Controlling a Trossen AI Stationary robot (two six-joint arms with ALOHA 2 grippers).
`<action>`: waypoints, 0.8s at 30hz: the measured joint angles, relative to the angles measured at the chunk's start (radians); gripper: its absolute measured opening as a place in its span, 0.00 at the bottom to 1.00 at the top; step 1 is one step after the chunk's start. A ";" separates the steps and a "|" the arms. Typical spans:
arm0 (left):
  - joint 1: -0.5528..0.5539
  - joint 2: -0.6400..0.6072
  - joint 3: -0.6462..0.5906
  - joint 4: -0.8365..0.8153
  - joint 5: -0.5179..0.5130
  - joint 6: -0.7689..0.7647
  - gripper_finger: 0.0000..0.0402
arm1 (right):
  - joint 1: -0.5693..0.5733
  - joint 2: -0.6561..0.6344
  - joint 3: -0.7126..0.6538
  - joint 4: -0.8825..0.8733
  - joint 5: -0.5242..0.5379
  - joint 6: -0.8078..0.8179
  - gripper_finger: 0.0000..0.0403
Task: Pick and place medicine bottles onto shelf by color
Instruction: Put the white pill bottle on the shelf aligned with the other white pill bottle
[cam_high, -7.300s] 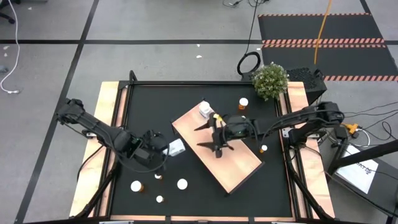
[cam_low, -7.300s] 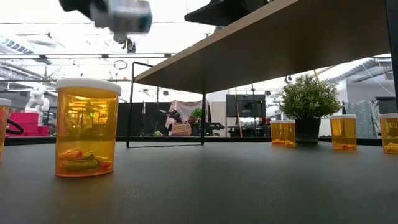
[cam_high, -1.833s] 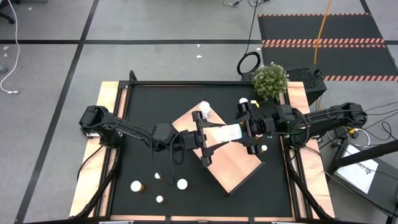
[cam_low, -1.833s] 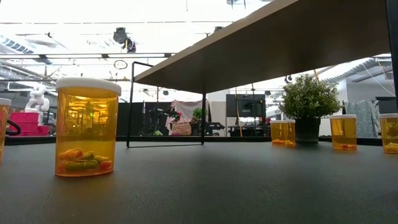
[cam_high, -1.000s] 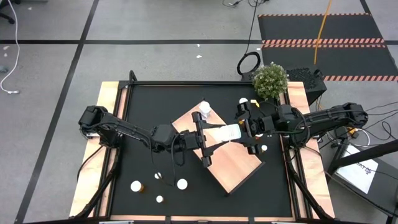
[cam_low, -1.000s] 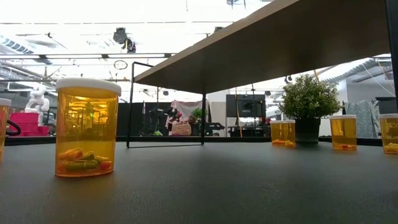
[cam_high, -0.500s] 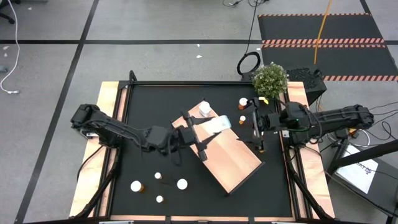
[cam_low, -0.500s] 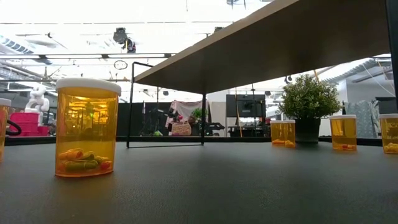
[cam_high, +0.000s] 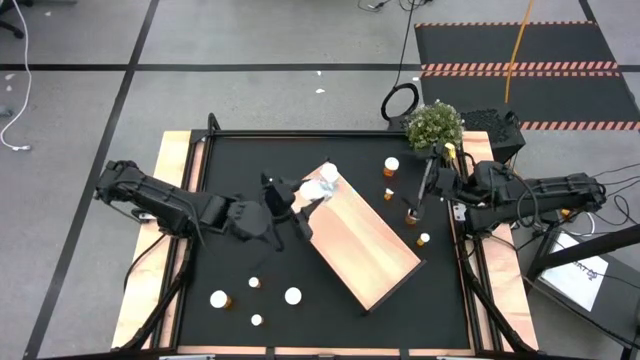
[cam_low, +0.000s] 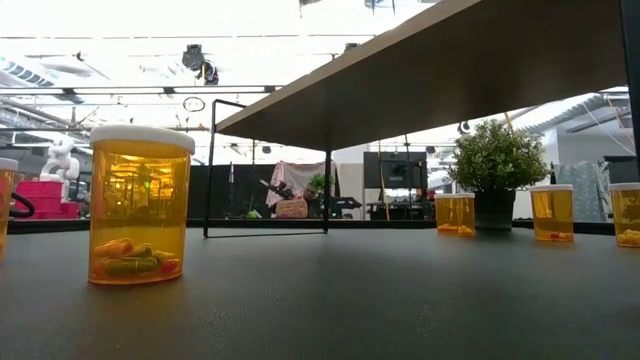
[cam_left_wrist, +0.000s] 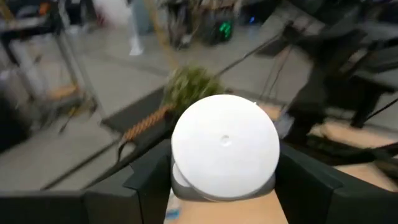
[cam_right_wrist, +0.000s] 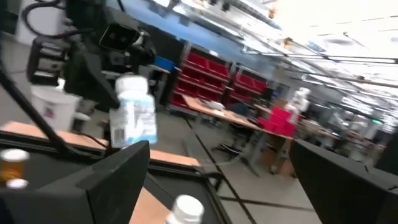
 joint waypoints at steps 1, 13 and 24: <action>0.010 0.000 0.000 -0.042 0.001 -0.042 0.59 | 0.000 0.000 0.000 -0.005 0.003 -0.008 0.94; 0.126 0.038 -0.001 -0.428 0.145 -0.406 0.59 | 0.000 0.006 0.000 -0.011 0.000 -0.033 0.94; 0.197 0.109 -0.001 -0.457 0.242 -0.384 0.59 | 0.000 0.006 0.000 -0.009 -0.004 -0.028 0.94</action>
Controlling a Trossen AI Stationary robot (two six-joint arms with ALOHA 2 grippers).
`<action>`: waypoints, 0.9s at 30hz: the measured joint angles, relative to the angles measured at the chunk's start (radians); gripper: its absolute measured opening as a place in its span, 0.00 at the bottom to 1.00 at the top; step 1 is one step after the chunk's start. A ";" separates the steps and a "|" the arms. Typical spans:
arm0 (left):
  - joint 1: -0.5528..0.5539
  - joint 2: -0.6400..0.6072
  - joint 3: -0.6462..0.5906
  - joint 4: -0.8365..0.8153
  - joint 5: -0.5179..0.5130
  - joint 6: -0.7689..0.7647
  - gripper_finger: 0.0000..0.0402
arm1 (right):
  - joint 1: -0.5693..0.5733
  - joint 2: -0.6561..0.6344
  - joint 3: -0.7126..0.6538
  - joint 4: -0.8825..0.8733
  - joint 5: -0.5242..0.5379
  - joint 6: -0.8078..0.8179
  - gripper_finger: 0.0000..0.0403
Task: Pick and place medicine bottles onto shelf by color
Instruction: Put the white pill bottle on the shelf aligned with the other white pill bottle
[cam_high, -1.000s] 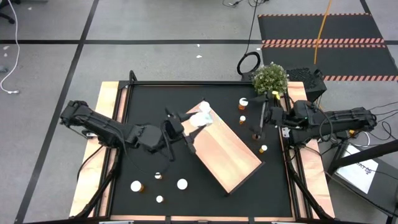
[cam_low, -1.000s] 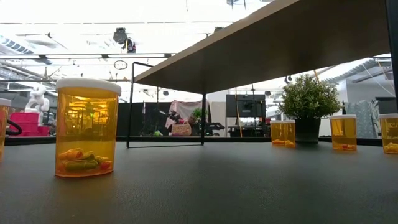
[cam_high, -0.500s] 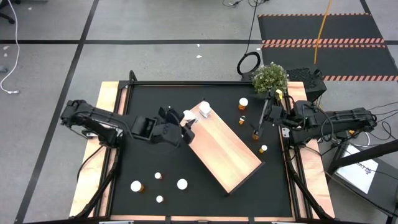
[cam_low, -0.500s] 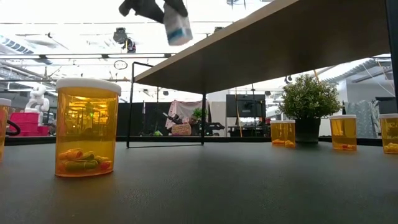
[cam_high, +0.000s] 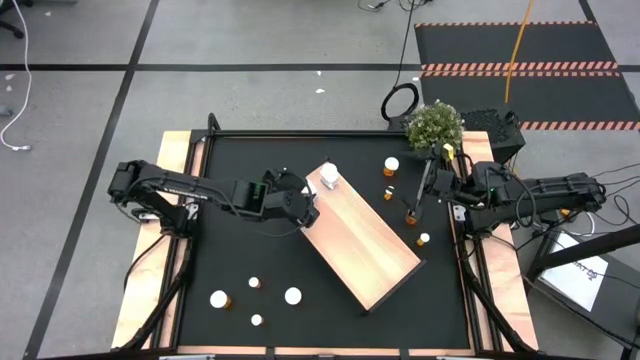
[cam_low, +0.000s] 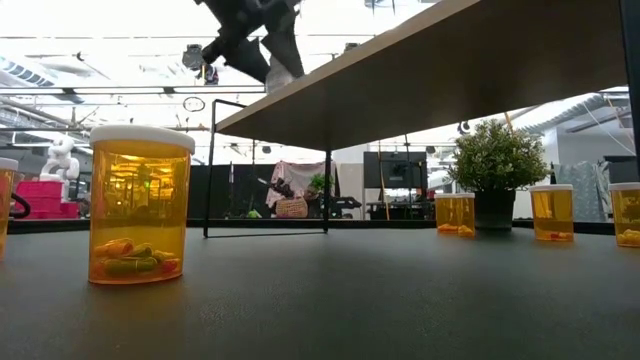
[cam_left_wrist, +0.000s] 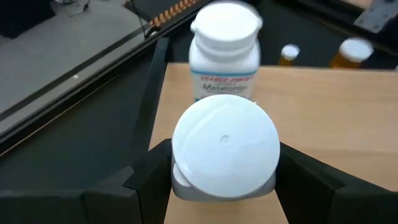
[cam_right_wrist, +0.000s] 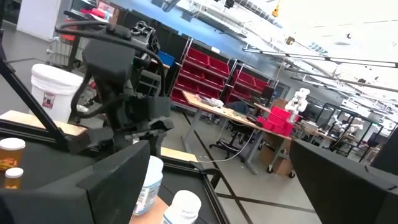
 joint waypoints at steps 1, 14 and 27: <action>0.003 0.000 0.000 -0.020 0.009 0.002 0.59 | 0.000 0.000 0.000 0.000 0.000 0.001 0.94; 0.019 0.013 0.002 -0.018 0.045 0.048 0.59 | 0.000 0.000 0.000 -0.007 0.000 0.002 0.94; 0.019 0.013 0.002 -0.015 0.046 0.100 0.61 | 0.000 0.000 0.000 -0.007 -0.001 0.002 0.94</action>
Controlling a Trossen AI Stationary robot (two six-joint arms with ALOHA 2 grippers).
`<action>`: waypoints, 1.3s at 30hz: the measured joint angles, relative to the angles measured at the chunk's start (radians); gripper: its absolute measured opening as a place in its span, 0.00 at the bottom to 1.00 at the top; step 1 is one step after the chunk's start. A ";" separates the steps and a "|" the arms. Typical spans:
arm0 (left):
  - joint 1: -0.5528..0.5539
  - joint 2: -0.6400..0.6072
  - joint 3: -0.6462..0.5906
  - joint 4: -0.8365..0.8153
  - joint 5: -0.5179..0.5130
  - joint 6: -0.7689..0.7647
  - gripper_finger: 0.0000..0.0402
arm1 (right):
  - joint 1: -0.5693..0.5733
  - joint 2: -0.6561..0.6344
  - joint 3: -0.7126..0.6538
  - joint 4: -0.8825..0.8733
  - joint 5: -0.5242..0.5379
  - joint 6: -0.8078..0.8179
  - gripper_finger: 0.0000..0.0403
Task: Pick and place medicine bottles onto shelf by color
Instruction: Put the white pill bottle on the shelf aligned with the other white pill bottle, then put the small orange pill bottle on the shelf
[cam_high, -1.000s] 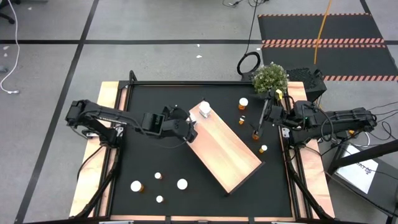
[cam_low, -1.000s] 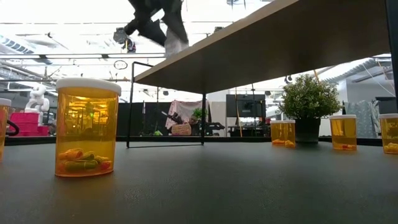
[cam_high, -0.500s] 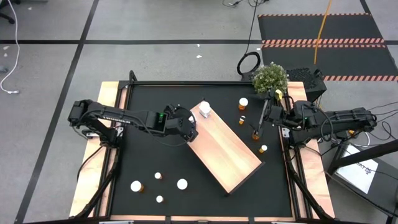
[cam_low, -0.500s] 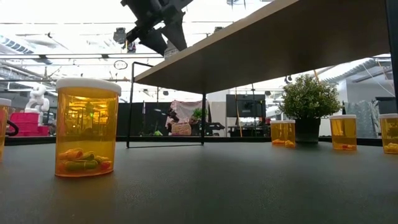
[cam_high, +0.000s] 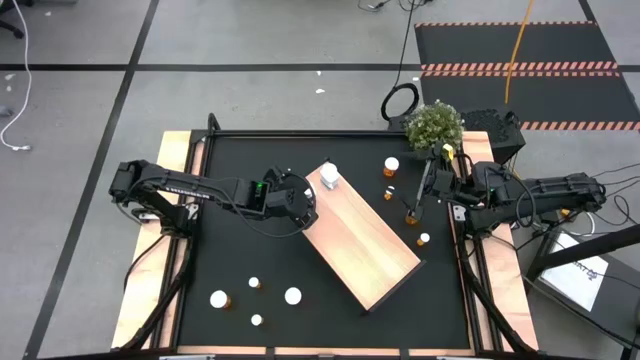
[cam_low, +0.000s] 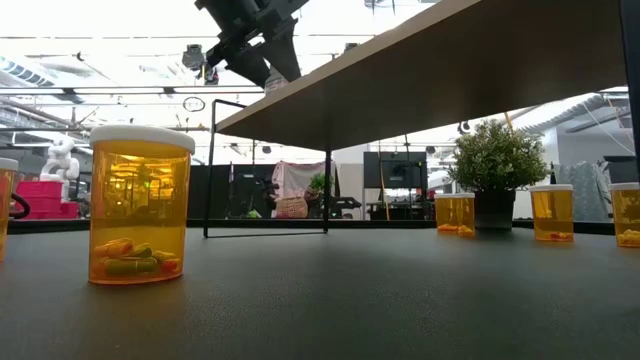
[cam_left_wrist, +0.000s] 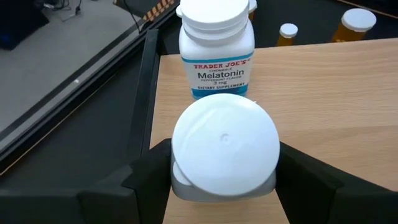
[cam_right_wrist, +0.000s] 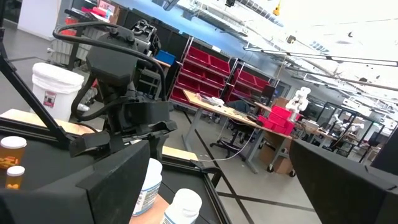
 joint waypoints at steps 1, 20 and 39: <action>0.000 0.000 0.000 0.000 -0.001 0.000 0.62 | 0.000 0.000 0.000 0.000 0.000 0.000 0.94; 0.000 -0.015 -0.002 0.056 -0.027 0.071 0.74 | 0.000 0.000 0.000 0.000 0.000 0.000 0.94; -0.071 -0.248 -0.001 0.049 -0.078 0.219 0.74 | 0.000 0.008 -0.001 -0.067 0.000 0.041 0.94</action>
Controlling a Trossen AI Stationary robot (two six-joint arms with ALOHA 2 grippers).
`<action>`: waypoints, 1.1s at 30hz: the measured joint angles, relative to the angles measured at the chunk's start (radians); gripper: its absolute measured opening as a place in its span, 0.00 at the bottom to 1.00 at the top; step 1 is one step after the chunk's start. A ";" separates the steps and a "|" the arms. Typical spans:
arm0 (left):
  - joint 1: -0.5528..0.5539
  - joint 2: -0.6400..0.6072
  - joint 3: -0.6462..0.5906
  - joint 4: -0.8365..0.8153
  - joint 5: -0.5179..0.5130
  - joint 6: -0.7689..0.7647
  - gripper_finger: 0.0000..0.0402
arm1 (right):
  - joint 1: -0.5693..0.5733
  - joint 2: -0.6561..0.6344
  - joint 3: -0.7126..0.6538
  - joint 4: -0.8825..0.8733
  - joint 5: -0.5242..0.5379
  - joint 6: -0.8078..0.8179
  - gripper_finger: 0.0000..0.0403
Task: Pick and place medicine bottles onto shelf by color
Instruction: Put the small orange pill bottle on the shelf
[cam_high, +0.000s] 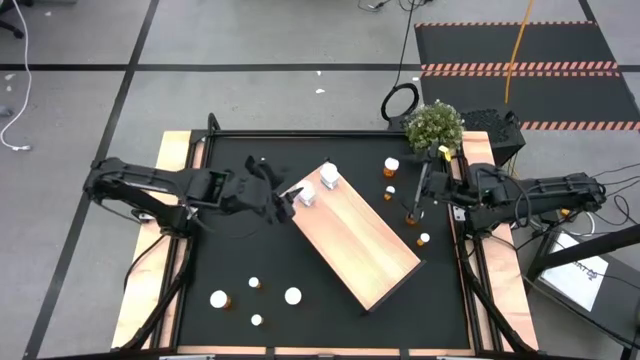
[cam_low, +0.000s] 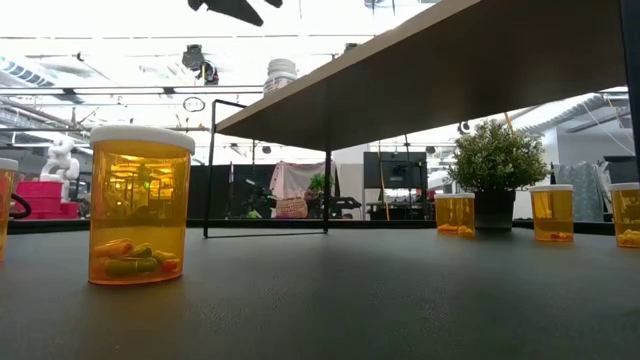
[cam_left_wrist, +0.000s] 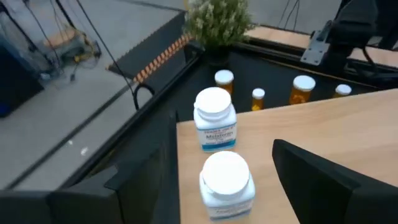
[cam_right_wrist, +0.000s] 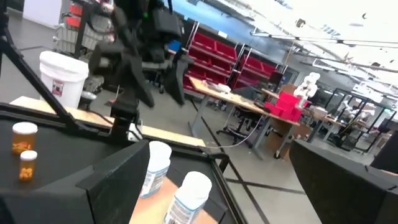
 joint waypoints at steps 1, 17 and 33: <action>-0.008 -0.010 0.000 -0.002 -0.015 0.011 0.74 | 0.000 0.001 0.000 -0.013 0.001 0.001 0.94; 0.062 -0.046 -0.045 -0.156 -0.173 0.064 0.74 | -0.215 0.041 -0.105 -0.094 0.107 0.029 0.94; 0.398 -0.047 -0.165 -0.037 0.116 0.133 0.74 | -0.688 0.259 -0.198 -0.006 -0.265 0.217 0.94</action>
